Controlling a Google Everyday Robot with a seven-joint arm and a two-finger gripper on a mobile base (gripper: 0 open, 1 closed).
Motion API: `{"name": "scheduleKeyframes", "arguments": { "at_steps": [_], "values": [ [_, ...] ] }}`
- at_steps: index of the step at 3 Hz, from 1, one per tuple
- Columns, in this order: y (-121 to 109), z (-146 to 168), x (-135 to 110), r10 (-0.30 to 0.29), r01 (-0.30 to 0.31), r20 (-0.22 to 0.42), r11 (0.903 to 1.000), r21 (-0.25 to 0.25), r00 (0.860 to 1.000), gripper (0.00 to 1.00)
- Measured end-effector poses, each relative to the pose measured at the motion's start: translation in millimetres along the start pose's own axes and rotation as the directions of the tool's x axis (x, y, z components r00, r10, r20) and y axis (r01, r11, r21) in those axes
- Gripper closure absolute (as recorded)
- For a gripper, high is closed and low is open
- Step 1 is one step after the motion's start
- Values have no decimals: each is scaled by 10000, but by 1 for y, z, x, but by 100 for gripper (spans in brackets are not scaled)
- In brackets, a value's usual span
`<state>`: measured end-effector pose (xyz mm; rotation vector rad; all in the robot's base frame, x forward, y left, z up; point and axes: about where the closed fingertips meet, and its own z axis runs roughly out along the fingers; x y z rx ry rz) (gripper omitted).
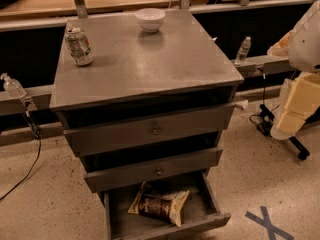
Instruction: Pick brown chip bag from bottom drawer and place on counter
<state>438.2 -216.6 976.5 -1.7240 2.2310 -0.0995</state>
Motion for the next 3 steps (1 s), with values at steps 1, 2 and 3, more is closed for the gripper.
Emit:
{"name": "scheduleKeyframes", "arguments": {
  "at_steps": [1,2,3],
  "values": [
    [0,0,0,0,0,1,10000,2,10000,0],
    [0,32,-11,-192,221,562,9984,-511,9982,0],
    [15,85,-29,-583,815,1719,9880,-1316,9834,0]
  ]
}}
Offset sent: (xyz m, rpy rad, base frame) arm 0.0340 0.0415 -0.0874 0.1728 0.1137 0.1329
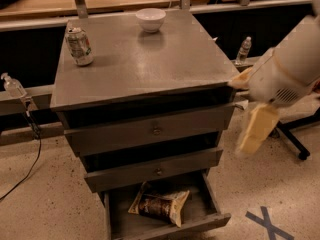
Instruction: Pick brown chip bag from bottom drawer and place on counter
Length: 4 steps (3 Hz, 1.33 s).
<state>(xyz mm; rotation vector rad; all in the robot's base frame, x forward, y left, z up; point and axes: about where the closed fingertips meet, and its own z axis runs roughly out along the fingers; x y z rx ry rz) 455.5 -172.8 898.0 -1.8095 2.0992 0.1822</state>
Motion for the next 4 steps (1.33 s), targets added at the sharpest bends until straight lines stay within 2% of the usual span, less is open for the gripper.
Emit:
{"name": "scheduleKeyframes", "arguments": {
  "at_steps": [1,2,3,4],
  "values": [
    [44,78,-20,-424,615,2161,9947,-822,9754,0],
    [71,117,-44,-788,1150,3107,9883,-999,9472,0],
    [71,118,-45,-824,1186,3102,9879,-996,9471,0],
    [69,138,-41,-566,1177,3735,9827,-1428,9259,0]
  ]
}}
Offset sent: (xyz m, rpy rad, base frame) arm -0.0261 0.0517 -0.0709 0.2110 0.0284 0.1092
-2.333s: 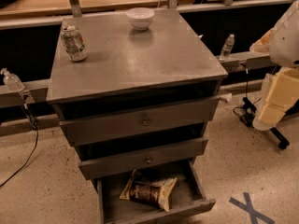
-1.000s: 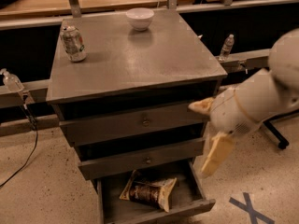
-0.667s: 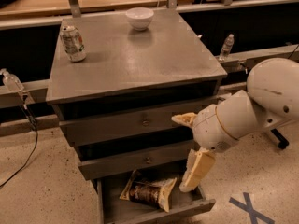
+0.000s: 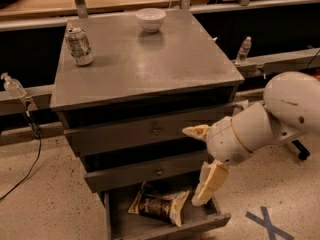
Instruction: Pick brown chip bag from bottom drawer and place on counter
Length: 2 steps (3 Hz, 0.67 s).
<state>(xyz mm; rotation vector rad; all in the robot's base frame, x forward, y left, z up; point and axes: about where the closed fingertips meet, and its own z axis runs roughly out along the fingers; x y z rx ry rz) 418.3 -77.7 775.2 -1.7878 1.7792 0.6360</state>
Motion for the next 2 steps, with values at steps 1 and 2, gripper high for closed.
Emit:
{"name": "scheduleKeyframes", "arguments": {
  "at_steps": [1,2],
  "values": [
    [-18,47,42,685,-656,1467,9975,-244,9868,0],
    [-63,104,125,2424,-2664,2962,9629,430,9239,0]
  ]
}}
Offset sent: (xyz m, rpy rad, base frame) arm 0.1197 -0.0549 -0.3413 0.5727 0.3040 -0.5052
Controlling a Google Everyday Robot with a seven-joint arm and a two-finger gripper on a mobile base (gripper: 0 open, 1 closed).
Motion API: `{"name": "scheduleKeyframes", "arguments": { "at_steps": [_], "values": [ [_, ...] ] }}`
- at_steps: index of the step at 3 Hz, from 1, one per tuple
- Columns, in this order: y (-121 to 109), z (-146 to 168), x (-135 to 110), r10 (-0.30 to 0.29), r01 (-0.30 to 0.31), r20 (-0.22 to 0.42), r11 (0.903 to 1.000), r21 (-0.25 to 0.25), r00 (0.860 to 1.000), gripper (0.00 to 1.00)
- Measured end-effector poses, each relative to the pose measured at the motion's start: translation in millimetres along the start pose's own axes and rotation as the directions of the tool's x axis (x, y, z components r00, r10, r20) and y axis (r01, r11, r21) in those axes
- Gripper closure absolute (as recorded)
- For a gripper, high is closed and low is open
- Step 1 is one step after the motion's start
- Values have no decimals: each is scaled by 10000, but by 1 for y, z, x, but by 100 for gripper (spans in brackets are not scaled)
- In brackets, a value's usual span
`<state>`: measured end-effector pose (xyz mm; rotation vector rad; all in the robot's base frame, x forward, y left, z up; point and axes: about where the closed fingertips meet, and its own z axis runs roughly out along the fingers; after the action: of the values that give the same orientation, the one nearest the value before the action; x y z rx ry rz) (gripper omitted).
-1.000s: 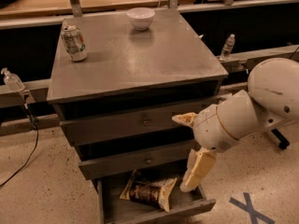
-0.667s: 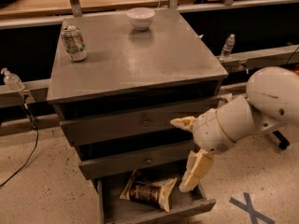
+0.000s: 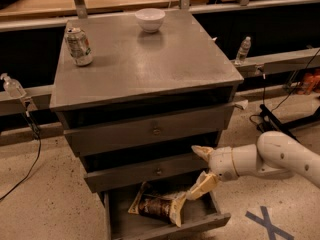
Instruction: Pick brown chip bag from bottom drawer and place on counter
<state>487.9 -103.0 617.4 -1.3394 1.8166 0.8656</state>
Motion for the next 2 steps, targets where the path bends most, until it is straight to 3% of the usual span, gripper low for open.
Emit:
{"name": "scheduleKeyframes", "arguments": {
  "at_steps": [1,2],
  "values": [
    [-42,26,74,1564,-1583,539,9868,346,9862,0],
    [-71,53,145,3050,-3045,487,9523,-181,9511,0]
  ]
}}
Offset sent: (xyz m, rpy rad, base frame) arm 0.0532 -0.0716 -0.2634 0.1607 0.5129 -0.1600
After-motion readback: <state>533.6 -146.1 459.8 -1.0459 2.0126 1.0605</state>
